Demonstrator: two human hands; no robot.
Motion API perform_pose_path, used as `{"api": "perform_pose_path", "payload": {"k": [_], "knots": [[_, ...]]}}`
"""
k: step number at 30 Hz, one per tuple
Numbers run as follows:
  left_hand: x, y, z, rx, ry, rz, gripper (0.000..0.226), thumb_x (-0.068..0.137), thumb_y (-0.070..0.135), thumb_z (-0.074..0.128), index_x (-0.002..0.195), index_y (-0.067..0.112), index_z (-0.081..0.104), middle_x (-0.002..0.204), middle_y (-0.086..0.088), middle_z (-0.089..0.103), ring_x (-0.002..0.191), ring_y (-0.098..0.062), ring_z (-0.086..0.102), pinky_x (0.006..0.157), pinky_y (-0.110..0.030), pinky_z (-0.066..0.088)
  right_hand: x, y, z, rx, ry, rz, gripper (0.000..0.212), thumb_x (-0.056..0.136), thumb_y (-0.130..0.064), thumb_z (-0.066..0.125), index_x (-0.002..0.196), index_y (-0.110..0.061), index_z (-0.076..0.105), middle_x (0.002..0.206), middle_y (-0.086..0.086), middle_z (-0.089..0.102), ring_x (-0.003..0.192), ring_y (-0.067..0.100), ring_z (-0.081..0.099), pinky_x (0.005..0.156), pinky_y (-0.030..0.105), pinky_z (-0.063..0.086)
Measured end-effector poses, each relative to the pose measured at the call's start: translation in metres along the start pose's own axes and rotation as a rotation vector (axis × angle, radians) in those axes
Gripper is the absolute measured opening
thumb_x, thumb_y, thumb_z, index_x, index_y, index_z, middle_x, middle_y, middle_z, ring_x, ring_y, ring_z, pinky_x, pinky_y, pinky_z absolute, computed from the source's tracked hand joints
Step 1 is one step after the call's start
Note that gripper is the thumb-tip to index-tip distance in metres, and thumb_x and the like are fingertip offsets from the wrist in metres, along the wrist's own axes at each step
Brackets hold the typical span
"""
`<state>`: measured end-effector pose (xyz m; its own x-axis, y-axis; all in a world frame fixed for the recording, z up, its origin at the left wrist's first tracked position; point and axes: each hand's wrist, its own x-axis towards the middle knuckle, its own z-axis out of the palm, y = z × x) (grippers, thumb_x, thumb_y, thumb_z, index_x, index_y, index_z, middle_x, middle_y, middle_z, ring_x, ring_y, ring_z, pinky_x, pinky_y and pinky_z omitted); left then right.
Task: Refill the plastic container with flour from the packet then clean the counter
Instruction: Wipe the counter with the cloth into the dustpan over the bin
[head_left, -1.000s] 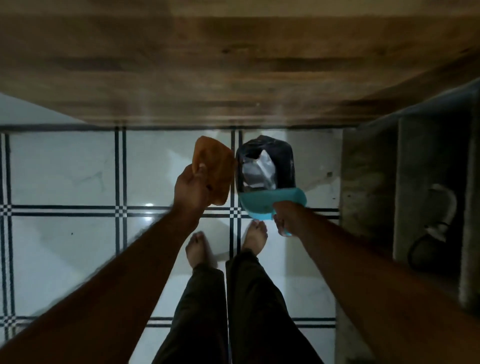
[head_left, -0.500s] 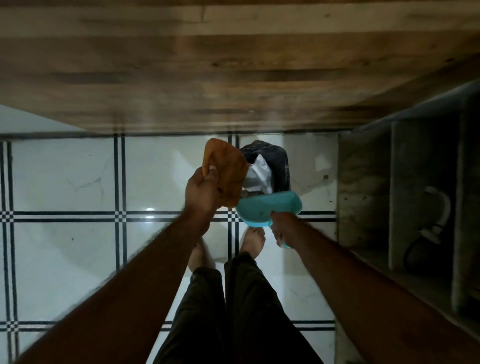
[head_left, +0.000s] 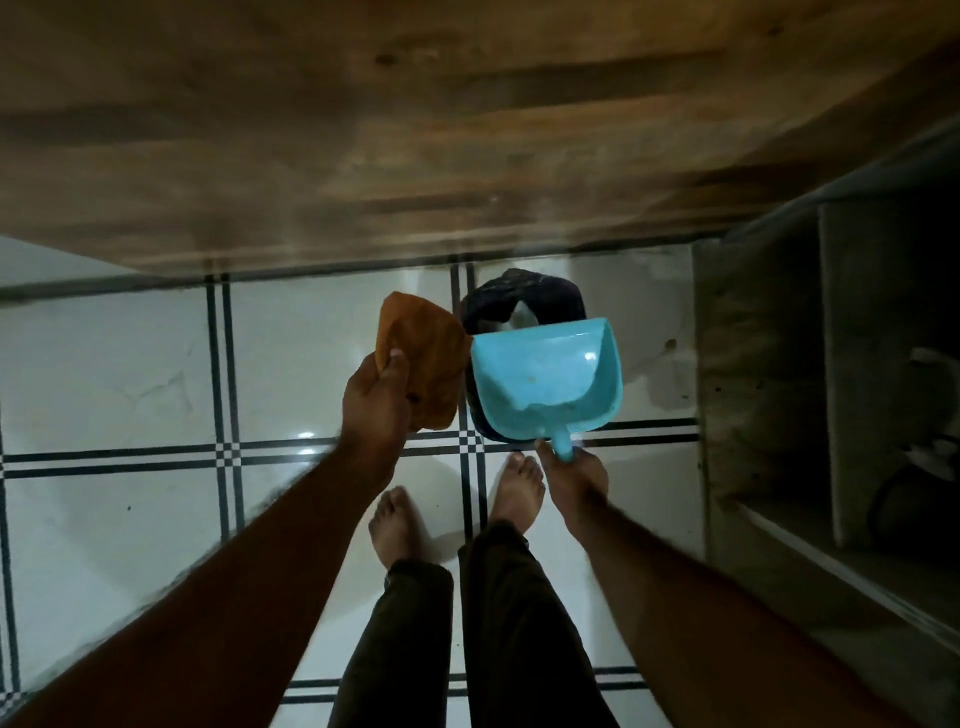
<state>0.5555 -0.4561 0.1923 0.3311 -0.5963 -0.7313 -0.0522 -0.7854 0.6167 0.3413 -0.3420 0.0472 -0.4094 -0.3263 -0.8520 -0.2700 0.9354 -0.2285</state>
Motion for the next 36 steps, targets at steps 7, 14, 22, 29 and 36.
{"api": "perform_pose_path", "payload": {"k": [7,14,22,29,36], "knots": [[0.019,-0.052,0.006,0.033,-0.027,0.007,0.036,0.115,0.038,0.040,0.135,0.018,0.062,0.114,0.001,0.071,0.095,-0.007,0.068,0.065,-0.016,0.056,0.026,0.029,0.057,0.284,-0.106,0.132,0.035,0.091,-0.053,0.079,0.098,-0.019,0.073,0.090,0.000,0.077,0.085,0.019,0.073,0.070,0.028,0.053],[0.025,-0.079,0.007,0.031,-0.054,0.020,0.040,0.115,0.039,0.043,0.141,0.016,0.062,0.119,0.000,0.071,0.102,-0.009,0.069,0.084,-0.027,0.059,0.044,0.023,0.073,0.218,-0.178,0.212,0.031,0.104,-0.037,0.066,0.119,-0.009,0.066,0.101,0.008,0.072,0.078,0.016,0.065,0.060,0.028,0.046],[0.021,-0.077,-0.001,0.029,-0.071,0.009,0.045,0.114,0.042,0.041,0.148,0.016,0.057,0.129,0.000,0.067,0.108,-0.018,0.066,0.078,-0.022,0.053,0.046,0.007,0.051,0.080,-0.179,0.200,0.028,0.102,-0.024,0.065,0.123,-0.006,0.062,0.095,0.007,0.066,0.089,0.024,0.067,0.082,0.034,0.053],[-0.006,-0.050,-0.010,-0.015,-0.131,0.001,0.037,0.115,0.040,0.043,0.137,0.019,0.062,0.122,0.000,0.071,0.107,-0.017,0.071,0.086,-0.029,0.058,-0.001,-0.007,0.025,-0.053,-0.048,0.150,0.079,0.086,-0.032,0.090,0.146,-0.005,0.046,0.137,0.014,0.060,0.122,0.033,0.064,0.098,0.039,0.055],[-0.070,0.015,-0.021,-0.123,-0.297,-0.038,0.052,0.114,0.044,0.041,0.146,0.007,0.058,0.134,-0.016,0.071,0.112,-0.034,0.073,0.082,-0.045,0.065,-0.070,-0.037,-0.050,0.332,-0.155,-0.081,0.017,0.106,-0.022,0.064,0.111,-0.006,0.070,0.093,0.005,0.076,0.094,0.027,0.075,0.071,0.028,0.056]]}}
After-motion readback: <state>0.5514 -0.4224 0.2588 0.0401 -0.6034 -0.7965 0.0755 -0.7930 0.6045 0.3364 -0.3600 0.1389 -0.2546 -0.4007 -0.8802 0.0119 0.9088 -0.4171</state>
